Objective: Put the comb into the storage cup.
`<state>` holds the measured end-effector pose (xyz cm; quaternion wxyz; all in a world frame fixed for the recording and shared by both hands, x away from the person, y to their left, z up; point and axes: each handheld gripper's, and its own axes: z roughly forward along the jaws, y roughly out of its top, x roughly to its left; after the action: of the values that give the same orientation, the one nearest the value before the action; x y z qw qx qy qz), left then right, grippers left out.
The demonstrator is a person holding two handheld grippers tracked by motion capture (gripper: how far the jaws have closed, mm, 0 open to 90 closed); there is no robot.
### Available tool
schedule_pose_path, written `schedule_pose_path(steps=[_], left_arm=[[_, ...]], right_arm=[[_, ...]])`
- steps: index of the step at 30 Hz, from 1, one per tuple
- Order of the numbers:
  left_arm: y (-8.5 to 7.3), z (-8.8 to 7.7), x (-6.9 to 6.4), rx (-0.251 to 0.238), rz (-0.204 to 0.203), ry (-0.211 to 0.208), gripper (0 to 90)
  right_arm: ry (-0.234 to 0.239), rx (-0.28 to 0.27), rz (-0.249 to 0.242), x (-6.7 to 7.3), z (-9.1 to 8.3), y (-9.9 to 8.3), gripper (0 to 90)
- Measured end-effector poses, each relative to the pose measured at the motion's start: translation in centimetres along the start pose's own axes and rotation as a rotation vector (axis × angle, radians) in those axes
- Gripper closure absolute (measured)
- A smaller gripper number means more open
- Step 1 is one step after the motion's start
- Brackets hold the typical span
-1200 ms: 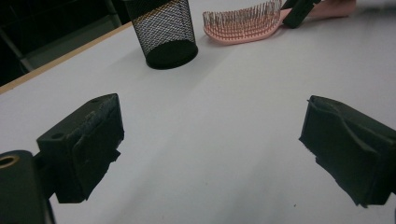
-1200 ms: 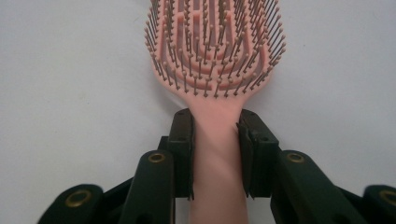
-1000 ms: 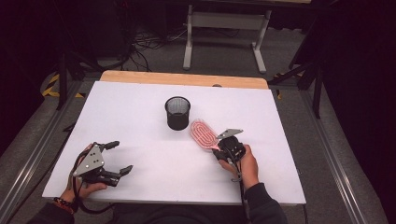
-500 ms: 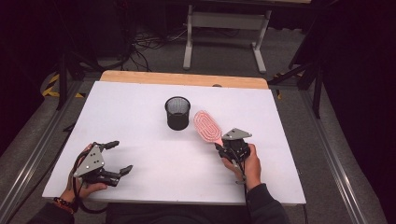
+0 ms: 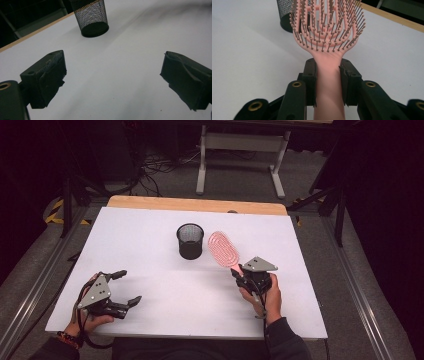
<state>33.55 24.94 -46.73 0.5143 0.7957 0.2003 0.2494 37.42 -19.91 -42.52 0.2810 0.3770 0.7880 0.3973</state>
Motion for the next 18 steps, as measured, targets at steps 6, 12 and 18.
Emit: schedule_pose_path(steps=[6, 12, 18], left_arm=[[0.0, 0.0, 0.0, 0.001, 0.002, 0.003, 7.0], [0.2, 0.0, -0.1, 0.002, -0.011, 0.001, 7.1], [0.6, 0.0, -0.2, -0.015, -0.015, 0.005, 7.0]], right_arm=[[-0.011, -0.057, -0.028, 0.6, -0.9, 0.5, 68.9], [-0.023, -0.103, -0.041, 0.9, -1.3, 0.6, 68.9], [-0.028, -0.149, -0.048, 1.2, -1.7, 0.6, 68.9]])
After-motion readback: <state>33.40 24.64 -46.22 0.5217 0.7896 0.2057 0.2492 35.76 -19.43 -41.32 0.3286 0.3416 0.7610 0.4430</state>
